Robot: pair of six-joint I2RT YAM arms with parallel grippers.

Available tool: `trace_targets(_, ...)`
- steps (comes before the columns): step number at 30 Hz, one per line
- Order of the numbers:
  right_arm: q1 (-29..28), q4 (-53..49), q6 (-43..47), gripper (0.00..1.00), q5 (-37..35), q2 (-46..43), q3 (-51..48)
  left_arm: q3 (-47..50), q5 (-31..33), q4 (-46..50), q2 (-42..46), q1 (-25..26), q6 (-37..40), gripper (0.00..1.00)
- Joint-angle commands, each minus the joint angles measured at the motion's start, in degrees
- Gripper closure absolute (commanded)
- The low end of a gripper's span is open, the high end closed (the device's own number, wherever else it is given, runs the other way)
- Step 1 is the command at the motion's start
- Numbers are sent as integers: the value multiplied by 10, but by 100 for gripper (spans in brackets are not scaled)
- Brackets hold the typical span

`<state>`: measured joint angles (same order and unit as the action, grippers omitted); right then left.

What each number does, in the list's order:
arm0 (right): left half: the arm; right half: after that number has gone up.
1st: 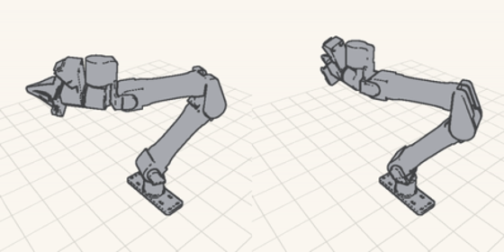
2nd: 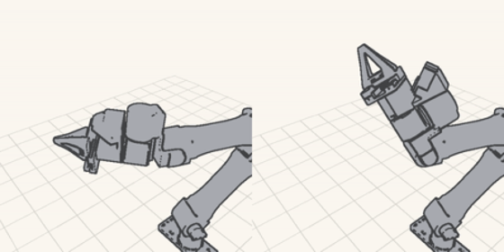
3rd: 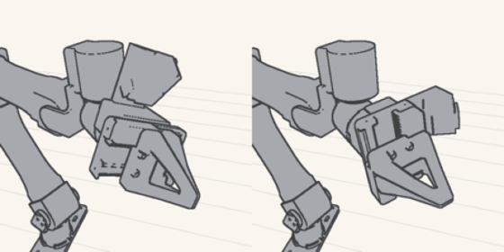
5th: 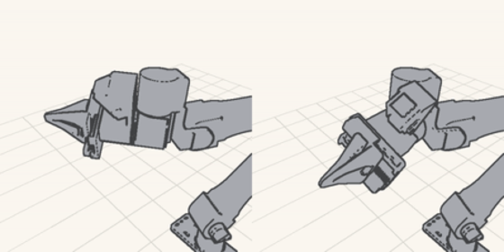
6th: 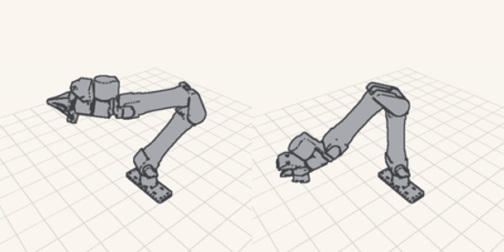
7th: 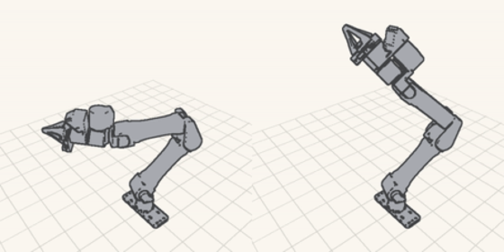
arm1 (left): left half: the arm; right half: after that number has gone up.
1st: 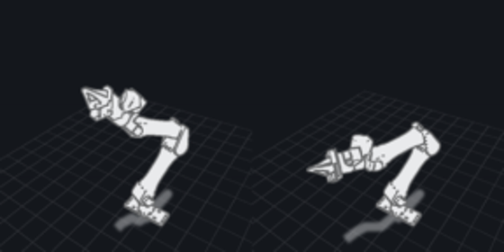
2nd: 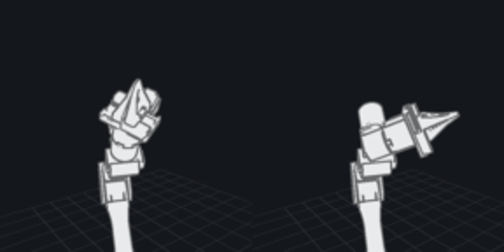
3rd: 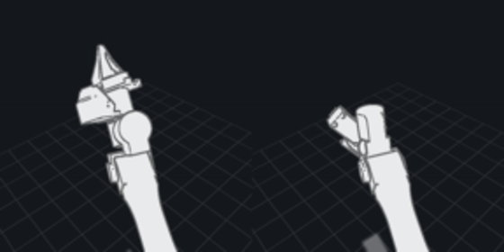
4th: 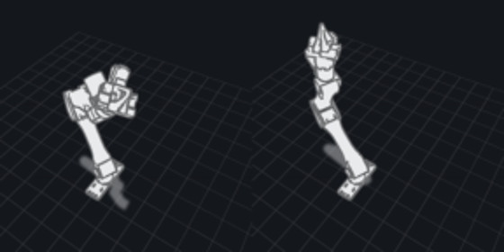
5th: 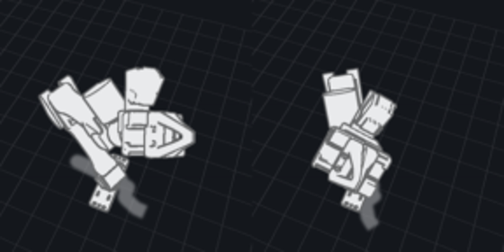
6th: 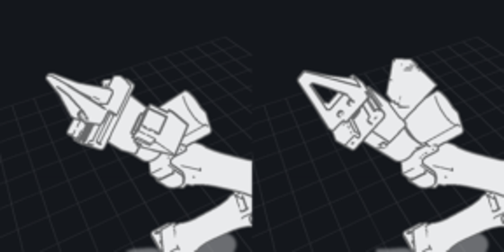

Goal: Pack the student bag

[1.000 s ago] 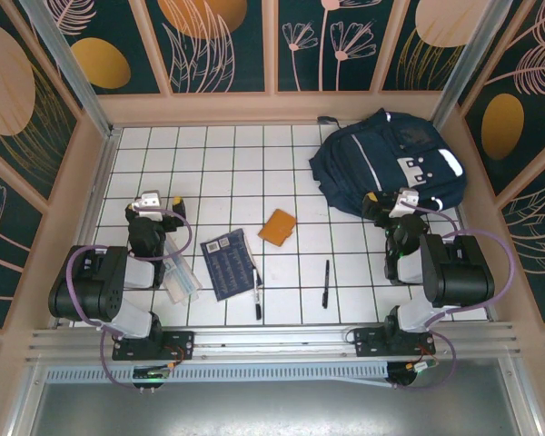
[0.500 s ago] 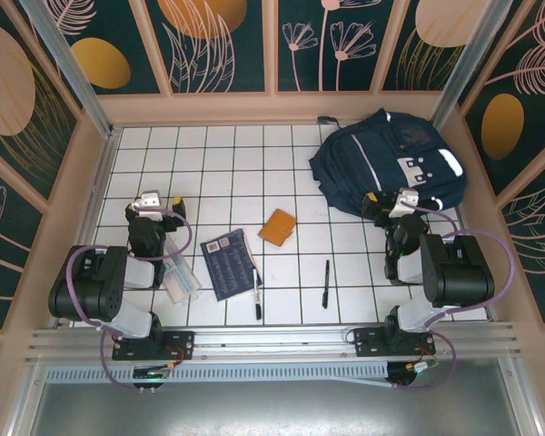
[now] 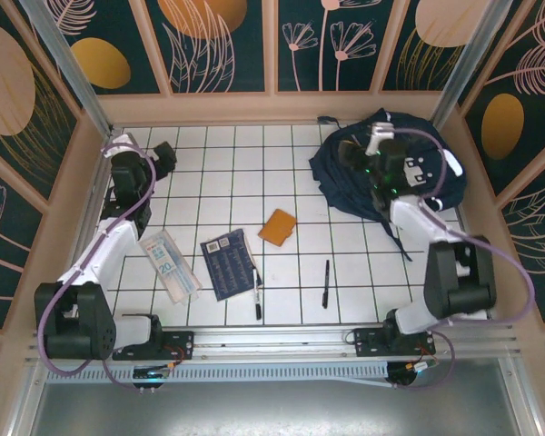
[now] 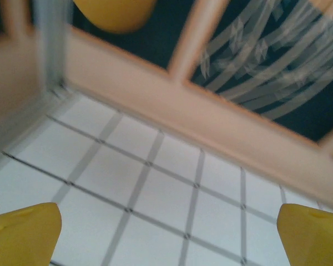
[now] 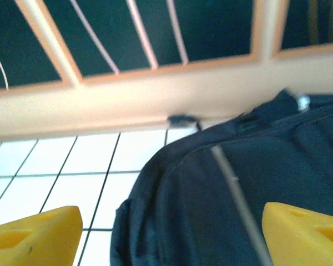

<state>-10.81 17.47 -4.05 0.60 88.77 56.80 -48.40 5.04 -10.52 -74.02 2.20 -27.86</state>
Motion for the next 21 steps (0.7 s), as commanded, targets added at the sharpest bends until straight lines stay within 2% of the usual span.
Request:
trace_targets(1,-4,-198,23,16,26,84,70,29,-173,147,-1,0,-72,1)
trace_targets(4,-11,-255,23,18,41,157,157,47,-203,167,26,3,-63,1)
trace_targets(8,-16,-287,29,17,-25,242,239,68,-226,198,68,9,-47,1)
trace_targets(10,-13,-301,44,23,-29,288,279,85,-242,204,91,18,-50,1)
trace_targets(11,-14,-314,55,34,-24,310,304,91,-248,211,100,22,-50,1)
trace_targets(13,-15,-336,78,70,10,338,339,96,-264,224,111,25,-48,2)
trace_targets(14,-16,-341,87,85,29,341,351,96,-277,227,115,27,-46,3)
trace_targets(15,-18,-341,95,93,48,336,358,96,-290,227,119,31,-44,4)
trace_targets(16,-20,-338,98,100,63,329,361,93,-297,225,120,34,-44,4)
trace_targets(18,-18,-333,80,100,101,308,375,83,-307,215,115,54,-44,4)
trace_targets(21,-15,-321,58,100,211,276,388,69,-331,174,85,84,-72,4)
